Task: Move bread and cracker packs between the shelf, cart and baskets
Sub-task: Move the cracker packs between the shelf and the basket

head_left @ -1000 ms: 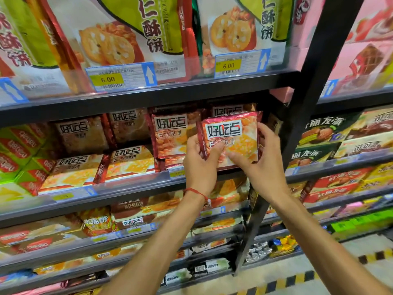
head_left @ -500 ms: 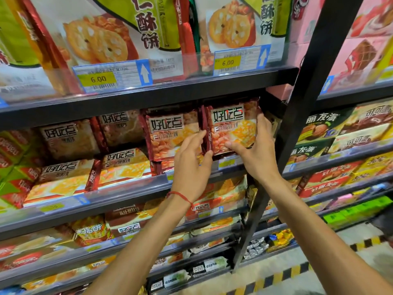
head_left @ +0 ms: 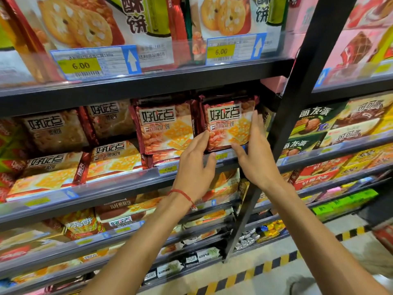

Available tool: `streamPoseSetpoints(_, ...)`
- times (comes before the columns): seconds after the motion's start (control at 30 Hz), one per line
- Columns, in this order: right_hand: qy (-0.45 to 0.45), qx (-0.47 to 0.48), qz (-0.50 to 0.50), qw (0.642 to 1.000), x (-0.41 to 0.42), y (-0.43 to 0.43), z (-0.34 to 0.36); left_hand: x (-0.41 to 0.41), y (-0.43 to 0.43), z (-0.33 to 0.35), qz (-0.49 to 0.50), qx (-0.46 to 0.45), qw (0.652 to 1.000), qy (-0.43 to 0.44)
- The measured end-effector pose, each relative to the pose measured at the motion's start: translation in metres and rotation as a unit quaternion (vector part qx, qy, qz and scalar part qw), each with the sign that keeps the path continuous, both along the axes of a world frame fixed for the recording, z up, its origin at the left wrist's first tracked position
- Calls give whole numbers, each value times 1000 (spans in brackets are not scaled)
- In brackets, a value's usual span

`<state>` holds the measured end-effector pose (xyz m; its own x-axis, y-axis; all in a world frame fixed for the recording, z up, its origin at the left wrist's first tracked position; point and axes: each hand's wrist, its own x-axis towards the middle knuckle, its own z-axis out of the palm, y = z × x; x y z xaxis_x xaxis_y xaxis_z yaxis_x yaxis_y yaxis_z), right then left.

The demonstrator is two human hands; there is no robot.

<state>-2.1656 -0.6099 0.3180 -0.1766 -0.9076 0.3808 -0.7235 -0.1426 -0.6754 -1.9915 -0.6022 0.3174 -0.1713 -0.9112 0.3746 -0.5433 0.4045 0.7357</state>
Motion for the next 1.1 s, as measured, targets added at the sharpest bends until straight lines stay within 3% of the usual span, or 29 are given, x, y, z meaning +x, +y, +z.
streamPoseSetpoints(0.33,54,-48,76,995,-16,40,-7,-12,18,6,58,-10,996,-65)
streamPoseSetpoints(0.47,126,-54,123,983,-26,45,-8,-14,36,7,79,-26,988,-130)
streamPoseSetpoints(0.57,207,-63,159,963,-30,47,-9,-7,51,5,117,-68,957,-257)
streamPoseSetpoints(0.77,293,-82,241,921,-10,57,-16,23,95,-14,163,-76,900,-397)
streamPoseSetpoints(0.93,360,-66,312,877,38,83,-35,62,161,-39,231,13,856,-462)
streamPoseSetpoints(1.1,409,-77,406,813,109,123,-56,117,239,-64,312,94,821,-468)
